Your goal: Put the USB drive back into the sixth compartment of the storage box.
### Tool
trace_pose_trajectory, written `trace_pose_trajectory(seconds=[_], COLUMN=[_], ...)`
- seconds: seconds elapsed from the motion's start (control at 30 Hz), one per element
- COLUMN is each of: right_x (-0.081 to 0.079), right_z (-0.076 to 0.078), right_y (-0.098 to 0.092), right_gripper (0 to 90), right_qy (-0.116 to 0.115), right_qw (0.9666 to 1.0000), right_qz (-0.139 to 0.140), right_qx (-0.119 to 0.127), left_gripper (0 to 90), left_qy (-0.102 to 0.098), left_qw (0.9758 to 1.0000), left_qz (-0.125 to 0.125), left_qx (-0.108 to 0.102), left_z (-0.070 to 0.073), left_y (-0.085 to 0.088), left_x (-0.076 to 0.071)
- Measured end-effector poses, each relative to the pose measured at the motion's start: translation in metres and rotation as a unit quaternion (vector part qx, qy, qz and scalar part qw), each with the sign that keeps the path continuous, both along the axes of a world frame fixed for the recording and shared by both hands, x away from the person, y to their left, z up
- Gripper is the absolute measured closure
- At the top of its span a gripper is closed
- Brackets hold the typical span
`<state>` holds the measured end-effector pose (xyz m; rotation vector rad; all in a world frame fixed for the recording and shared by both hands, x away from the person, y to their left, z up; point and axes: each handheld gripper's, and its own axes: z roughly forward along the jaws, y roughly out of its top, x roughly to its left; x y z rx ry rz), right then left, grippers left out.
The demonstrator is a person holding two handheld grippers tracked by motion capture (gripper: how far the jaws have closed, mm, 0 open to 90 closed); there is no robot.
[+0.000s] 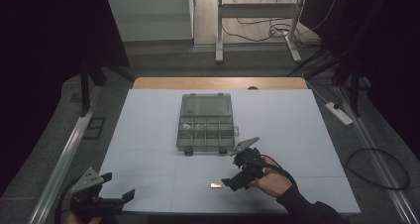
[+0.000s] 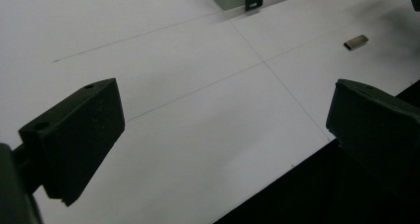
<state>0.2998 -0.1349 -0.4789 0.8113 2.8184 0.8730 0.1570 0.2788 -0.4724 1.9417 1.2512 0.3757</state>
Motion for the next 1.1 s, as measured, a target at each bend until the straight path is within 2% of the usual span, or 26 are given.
trace_pose_trajectory(seconds=[0.63, 1.1], right_x=[-0.005, -0.011], right_z=[-0.012, -0.032], right_y=[0.03, 0.049], right_gripper=[0.0, 0.0], right_qy=[-0.005, -0.003], right_qw=[0.9985, 0.994], right_qz=[0.035, 0.055], right_qx=[-0.042, -0.095], left_gripper=[1.4, 1.2], left_qy=[0.0, 0.001], left_qw=[1.0, 1.0], left_qz=[0.001, 0.002], left_qx=[0.001, 0.002], left_z=[0.0, 0.0], left_y=[0.0, 0.0], left_x=[0.0, 0.0])
